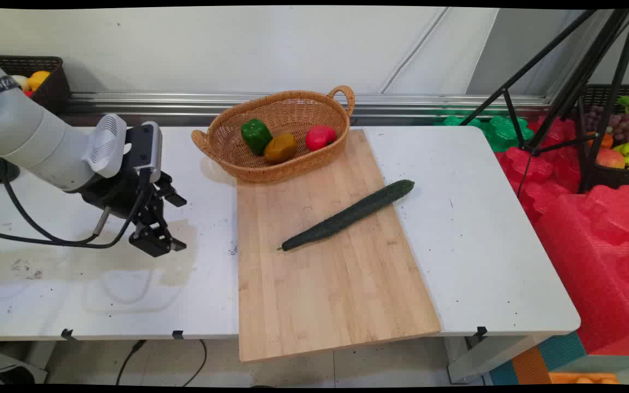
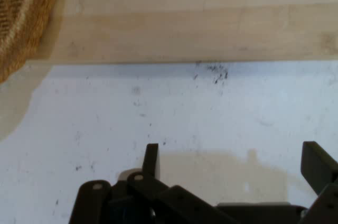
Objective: Pick up the cucumber from the cutting board
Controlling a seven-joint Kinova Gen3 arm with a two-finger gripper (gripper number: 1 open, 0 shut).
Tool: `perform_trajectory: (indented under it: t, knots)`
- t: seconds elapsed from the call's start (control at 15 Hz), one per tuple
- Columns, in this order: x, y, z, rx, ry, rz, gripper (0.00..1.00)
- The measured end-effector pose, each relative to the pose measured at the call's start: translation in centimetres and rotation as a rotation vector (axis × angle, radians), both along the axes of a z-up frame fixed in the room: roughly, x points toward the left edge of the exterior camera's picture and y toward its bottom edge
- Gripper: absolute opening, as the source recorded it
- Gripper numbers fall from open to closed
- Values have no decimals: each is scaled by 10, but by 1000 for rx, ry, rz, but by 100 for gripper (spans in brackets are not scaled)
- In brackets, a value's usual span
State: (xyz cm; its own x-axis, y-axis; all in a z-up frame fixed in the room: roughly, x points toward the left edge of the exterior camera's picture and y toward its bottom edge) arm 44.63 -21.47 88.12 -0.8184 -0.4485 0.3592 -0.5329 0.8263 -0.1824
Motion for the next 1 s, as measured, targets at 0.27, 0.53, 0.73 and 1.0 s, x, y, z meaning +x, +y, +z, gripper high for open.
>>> perform_trajectory:
  t: [0.27,0.53,0.73,1.0]
  knots:
    - [-13,-2,8,-17,47,3,100]
    - [-37,-13,22,-48,114,17,100]
    - [-56,-25,30,-72,158,33,100]
    - [-87,-50,33,-99,209,61,100]
